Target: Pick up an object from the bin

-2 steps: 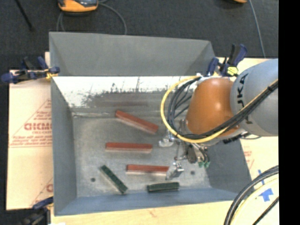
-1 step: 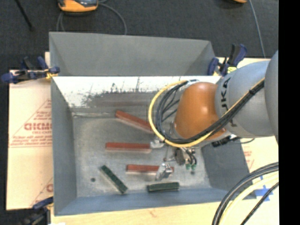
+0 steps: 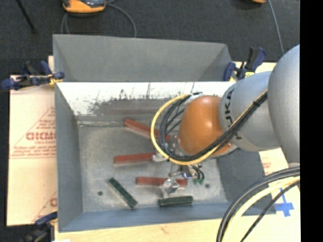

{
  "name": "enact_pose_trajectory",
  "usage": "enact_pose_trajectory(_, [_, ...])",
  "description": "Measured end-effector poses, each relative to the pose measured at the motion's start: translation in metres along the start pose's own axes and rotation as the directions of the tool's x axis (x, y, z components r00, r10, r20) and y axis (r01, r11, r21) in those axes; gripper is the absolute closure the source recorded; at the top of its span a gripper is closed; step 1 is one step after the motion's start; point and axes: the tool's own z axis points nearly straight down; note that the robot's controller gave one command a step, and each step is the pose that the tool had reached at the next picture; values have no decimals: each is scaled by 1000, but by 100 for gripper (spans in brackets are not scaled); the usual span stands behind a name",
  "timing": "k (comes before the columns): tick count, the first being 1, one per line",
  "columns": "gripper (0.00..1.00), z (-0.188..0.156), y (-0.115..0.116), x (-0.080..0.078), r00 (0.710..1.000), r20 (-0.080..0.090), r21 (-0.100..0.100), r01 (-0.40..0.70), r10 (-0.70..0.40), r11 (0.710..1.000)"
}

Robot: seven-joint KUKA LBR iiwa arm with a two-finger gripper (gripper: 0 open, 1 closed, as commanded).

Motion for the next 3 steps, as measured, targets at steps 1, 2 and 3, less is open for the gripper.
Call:
enact_pose_trajectory(1, [100,4,6,5,1000,-15,0,2,-2,1000])
enact_pose_trajectory(2, [100,4,6,5,1000,-15,0,2,-2,1000])
enact_pose_trajectory(3, [100,2,6,6,1000,-17,0,2,-2,1000])
